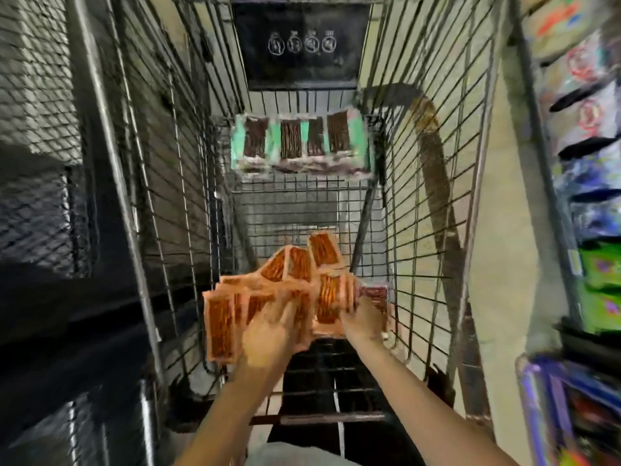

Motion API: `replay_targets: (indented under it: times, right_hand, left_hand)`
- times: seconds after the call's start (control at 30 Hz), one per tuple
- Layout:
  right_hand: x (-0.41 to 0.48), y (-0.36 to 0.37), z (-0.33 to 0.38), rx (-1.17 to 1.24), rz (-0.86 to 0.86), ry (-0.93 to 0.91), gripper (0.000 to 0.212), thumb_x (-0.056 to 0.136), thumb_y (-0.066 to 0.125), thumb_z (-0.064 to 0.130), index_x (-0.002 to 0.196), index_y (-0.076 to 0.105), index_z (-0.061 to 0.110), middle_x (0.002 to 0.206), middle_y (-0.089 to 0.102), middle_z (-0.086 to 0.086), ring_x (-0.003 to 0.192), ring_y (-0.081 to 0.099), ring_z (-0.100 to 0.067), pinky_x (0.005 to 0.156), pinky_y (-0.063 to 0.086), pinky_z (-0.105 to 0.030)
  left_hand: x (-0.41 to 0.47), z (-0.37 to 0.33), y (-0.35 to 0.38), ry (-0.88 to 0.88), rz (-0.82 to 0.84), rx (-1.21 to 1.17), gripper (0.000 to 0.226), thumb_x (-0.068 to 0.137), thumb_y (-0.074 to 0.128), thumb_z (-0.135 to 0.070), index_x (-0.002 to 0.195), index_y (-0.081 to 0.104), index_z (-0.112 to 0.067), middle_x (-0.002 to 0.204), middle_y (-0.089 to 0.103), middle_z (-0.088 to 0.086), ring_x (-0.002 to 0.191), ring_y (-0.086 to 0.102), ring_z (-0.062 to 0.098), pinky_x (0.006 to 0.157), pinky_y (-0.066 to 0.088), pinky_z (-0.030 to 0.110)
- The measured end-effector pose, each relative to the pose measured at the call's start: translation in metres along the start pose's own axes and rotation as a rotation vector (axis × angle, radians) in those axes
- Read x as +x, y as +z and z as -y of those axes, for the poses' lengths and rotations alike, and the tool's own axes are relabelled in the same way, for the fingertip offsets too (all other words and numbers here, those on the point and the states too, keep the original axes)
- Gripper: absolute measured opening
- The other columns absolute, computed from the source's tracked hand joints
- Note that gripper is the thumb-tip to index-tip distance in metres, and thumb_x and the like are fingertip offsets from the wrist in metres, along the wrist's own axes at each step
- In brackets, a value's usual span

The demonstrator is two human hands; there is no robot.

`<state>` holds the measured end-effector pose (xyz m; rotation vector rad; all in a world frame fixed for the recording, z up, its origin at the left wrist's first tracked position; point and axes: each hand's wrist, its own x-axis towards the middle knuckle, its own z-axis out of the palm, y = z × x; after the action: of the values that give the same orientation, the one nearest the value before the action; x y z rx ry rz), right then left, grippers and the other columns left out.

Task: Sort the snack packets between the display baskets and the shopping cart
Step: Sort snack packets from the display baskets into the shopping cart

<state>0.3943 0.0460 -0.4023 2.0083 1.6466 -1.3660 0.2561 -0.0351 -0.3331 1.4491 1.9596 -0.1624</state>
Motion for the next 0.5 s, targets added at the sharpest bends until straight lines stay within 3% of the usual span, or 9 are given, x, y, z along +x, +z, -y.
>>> replay_targets:
  times: [0.07,0.13,0.17,0.23,0.27,0.33,0.4,0.43,0.5]
  right_hand:
    - [0.002,0.005,0.002,0.048,0.024,0.026,0.012,0.088,0.065,0.023,0.090,0.060,0.013,0.085,0.062,0.006,0.073,0.059,-0.006,0.057,0.041,-0.007]
    - [0.003,0.007,0.003,0.080,0.029,0.043,0.019,0.086,0.068,0.024,0.100,0.062,0.012,0.095,0.065,0.004,0.088,0.063,-0.013,0.073,0.049,-0.021]
    - [0.004,0.008,0.004,0.095,0.029,0.045,0.018,0.085,0.069,0.024,0.098,0.061,0.013,0.094,0.064,0.006,0.088,0.062,-0.012,0.071,0.048,-0.020]
    - [0.007,0.007,0.008,0.089,0.023,0.048,0.016,0.085,0.070,0.026,0.093,0.059,0.017,0.087,0.060,0.009,0.082,0.059,-0.008,0.059,0.038,-0.011]
    - [0.008,0.008,0.009,0.093,0.030,0.047,0.016,0.084,0.070,0.027,0.093,0.061,0.017,0.086,0.061,0.008,0.081,0.060,-0.008,0.056,0.036,-0.011]
    - [0.010,0.008,0.013,0.158,0.064,0.056,0.014,0.084,0.071,0.025,0.093,0.063,0.018,0.086,0.061,0.008,0.080,0.062,-0.010,0.058,0.039,-0.013]
    - [0.014,0.008,0.019,0.234,0.080,0.078,0.011,0.084,0.070,0.021,0.090,0.062,0.023,0.081,0.057,0.013,0.073,0.058,-0.004,0.054,0.040,-0.010]
    - [0.016,0.007,0.022,0.282,0.084,0.083,0.012,0.084,0.070,0.019,0.086,0.060,0.025,0.080,0.057,0.015,0.074,0.059,-0.004,0.055,0.042,-0.011]
    - [0.024,0.003,0.032,0.392,0.094,0.091,0.010,0.086,0.068,0.016,0.088,0.062,0.023,0.088,0.064,0.008,0.090,0.063,-0.014,0.074,0.050,-0.023]
  left_hand:
    - [0.001,0.012,0.003,0.110,0.024,0.093,0.075,0.048,0.095,-0.037,0.113,0.070,-0.009,0.116,0.068,0.014,0.104,0.067,0.029,0.081,0.057,0.041]
    - [-0.001,0.024,0.004,0.093,0.088,0.241,0.082,0.041,0.097,-0.035,0.115,0.070,-0.011,0.117,0.068,0.016,0.107,0.066,0.031,0.087,0.053,0.046]
    - [-0.001,0.031,0.004,0.104,0.123,0.290,0.083,0.048,0.094,-0.027,0.124,0.064,-0.014,0.129,0.061,0.017,0.118,0.059,0.032,0.097,0.046,0.048]
    - [0.000,0.042,0.014,0.121,0.171,0.335,0.081,0.080,0.073,-0.019,0.149,0.030,-0.019,0.157,0.022,0.015,0.144,0.024,0.033,0.116,0.013,0.047]
    - [0.003,0.050,0.020,0.168,0.159,0.391,0.078,0.092,0.058,-0.020,0.153,0.010,-0.021,0.161,0.002,0.012,0.148,0.006,0.032,0.116,-0.003,0.045]
    - [0.007,0.058,0.024,0.190,0.196,0.442,0.078,0.097,0.047,-0.020,0.153,-0.007,-0.022,0.160,-0.014,0.010,0.147,-0.010,0.030,0.111,-0.016,0.042]
    - [0.004,0.061,0.024,0.215,0.145,0.416,0.085,0.091,0.059,-0.018,0.154,0.002,-0.021,0.160,-0.005,0.011,0.147,-0.005,0.029,0.111,-0.011,0.042]
    - [0.001,0.058,0.018,0.219,0.122,0.394,0.091,0.079,0.074,-0.018,0.152,0.021,-0.020,0.159,0.013,0.013,0.146,0.012,0.030,0.113,0.002,0.044]
    - [-0.004,0.054,0.011,0.232,0.044,0.343,0.093,0.044,0.094,-0.020,0.130,0.060,-0.016,0.138,0.053,0.014,0.126,0.052,0.029,0.104,0.034,0.044]
